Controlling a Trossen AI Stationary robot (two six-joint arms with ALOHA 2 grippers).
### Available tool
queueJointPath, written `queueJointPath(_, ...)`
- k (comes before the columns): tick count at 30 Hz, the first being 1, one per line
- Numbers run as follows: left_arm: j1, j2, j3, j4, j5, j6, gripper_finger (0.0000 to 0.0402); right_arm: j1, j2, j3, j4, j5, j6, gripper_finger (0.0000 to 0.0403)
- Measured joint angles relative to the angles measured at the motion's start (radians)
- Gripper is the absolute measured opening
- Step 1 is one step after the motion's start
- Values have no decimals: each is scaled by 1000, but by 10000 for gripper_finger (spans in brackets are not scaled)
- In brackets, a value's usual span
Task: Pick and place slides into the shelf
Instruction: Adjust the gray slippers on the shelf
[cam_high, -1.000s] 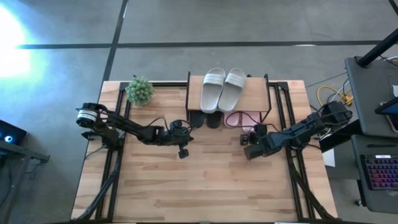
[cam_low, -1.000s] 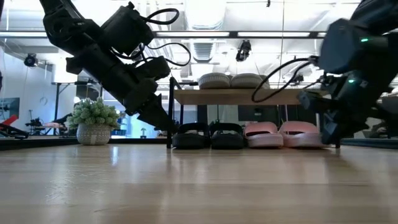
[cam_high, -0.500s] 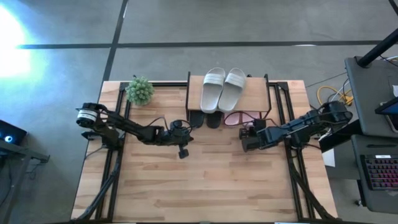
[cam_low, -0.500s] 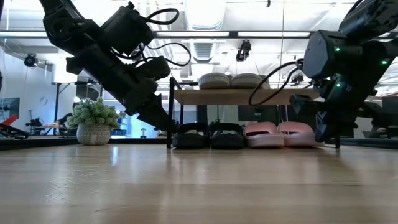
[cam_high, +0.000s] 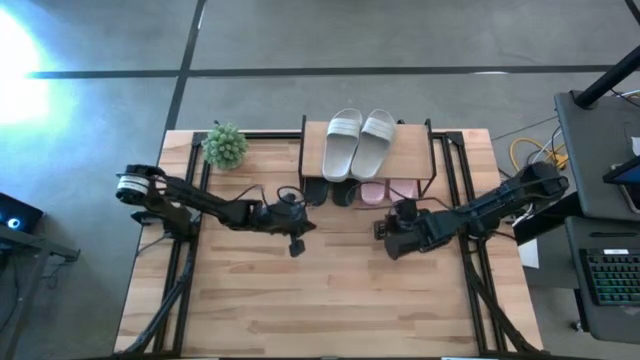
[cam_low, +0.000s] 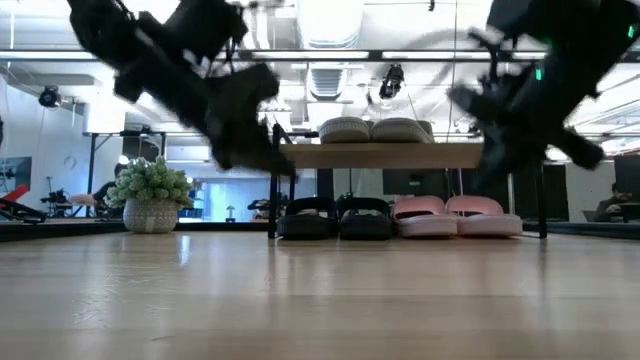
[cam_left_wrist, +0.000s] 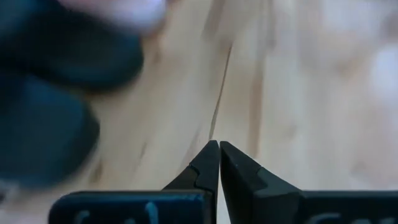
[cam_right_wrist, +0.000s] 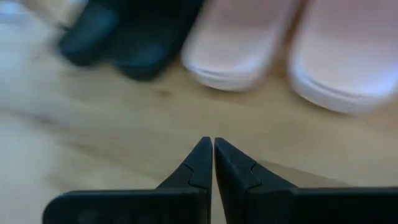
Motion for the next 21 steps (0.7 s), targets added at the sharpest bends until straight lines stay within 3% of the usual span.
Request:
queueJointPath(5,1,-119,83,6,-18,52,0,59,-31,126,-12,117,-144,11)
queueJointPath(8,16,-178,158,-61,-122,115,0,46,-56,201,-41,171,-221,11)
queueJointPath(11,67,-207,253,-231,-211,173,0,15,-84,271,-79,215,-288,11)
queueJointPath(16,216,-159,413,-443,-191,265,0,-71,-136,358,-197,251,-323,11)
queueJointPath(21,359,-54,552,-641,-67,264,0,-185,-179,400,-308,182,-319,11)
